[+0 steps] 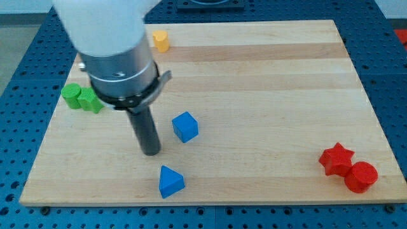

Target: Slide the blue cube towards the yellow heart

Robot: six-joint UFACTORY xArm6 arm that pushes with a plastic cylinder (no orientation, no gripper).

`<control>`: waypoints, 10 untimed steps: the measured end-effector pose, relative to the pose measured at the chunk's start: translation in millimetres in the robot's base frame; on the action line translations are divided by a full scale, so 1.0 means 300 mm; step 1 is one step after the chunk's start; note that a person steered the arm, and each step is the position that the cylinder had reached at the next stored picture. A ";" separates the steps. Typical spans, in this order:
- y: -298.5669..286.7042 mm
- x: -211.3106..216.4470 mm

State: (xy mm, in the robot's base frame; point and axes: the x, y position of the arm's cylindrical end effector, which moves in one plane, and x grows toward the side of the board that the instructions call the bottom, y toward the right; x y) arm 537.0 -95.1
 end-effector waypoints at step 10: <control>0.226 -0.551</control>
State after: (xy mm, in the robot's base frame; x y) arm 371.7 -27.3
